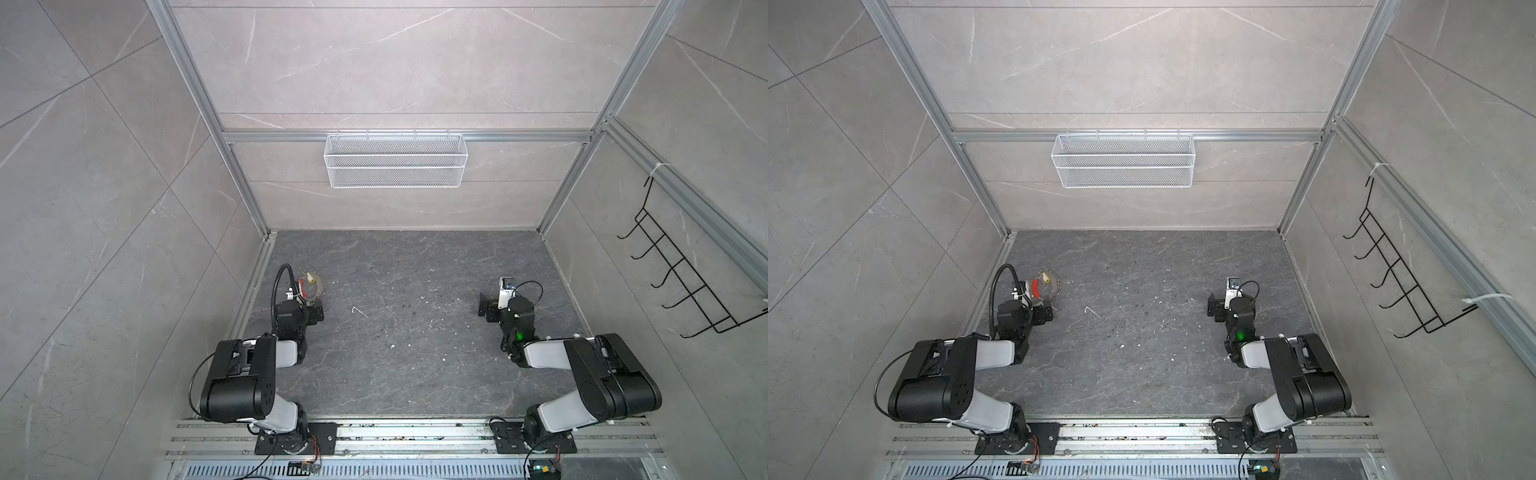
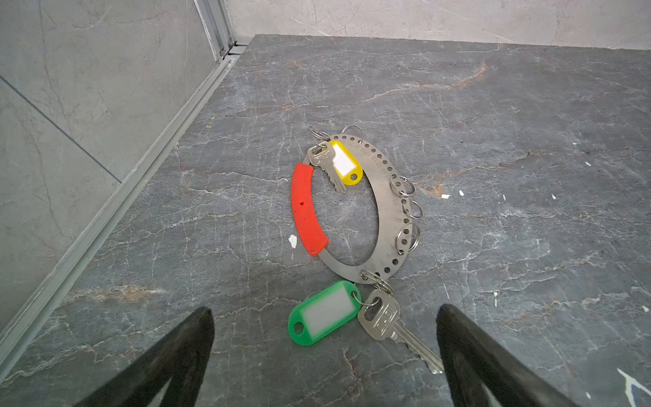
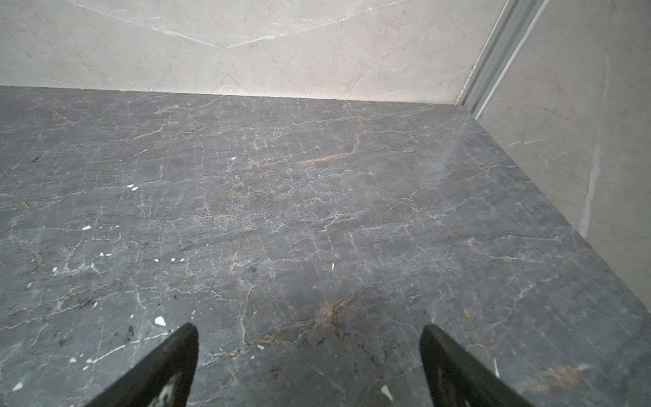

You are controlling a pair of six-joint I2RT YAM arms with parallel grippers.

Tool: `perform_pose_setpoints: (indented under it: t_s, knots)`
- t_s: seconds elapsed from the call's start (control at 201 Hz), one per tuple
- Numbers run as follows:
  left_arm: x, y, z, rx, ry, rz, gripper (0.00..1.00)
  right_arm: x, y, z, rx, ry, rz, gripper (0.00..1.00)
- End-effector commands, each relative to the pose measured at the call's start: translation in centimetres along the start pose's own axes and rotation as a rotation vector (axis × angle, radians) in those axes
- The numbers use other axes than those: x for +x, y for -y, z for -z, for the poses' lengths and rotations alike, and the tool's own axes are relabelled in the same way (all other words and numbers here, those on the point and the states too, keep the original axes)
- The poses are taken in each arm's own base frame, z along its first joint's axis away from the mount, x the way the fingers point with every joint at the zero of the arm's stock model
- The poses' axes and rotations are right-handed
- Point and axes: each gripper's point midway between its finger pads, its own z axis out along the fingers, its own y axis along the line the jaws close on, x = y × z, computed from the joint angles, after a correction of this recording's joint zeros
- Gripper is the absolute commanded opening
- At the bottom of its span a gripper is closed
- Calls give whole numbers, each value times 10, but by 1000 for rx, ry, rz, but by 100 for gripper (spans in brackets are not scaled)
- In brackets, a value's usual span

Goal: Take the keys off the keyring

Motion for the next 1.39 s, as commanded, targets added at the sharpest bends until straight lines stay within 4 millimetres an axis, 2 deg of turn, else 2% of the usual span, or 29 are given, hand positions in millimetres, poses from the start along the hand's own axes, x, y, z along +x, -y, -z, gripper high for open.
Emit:
perform_pose_setpoints:
  t_s: [0.0, 1.295, 1.39]
  knots:
    - [-16, 1, 1, 12, 60, 21, 100, -5, -2, -1, -9, 19, 6, 99]
    - [-15, 0, 2, 7, 61, 22, 100, -5, 0, -1, -20, 14, -6, 99]
    - [-28, 8, 12, 7, 92, -22, 100, -11, 4, 1, 5, 19, -7, 99]
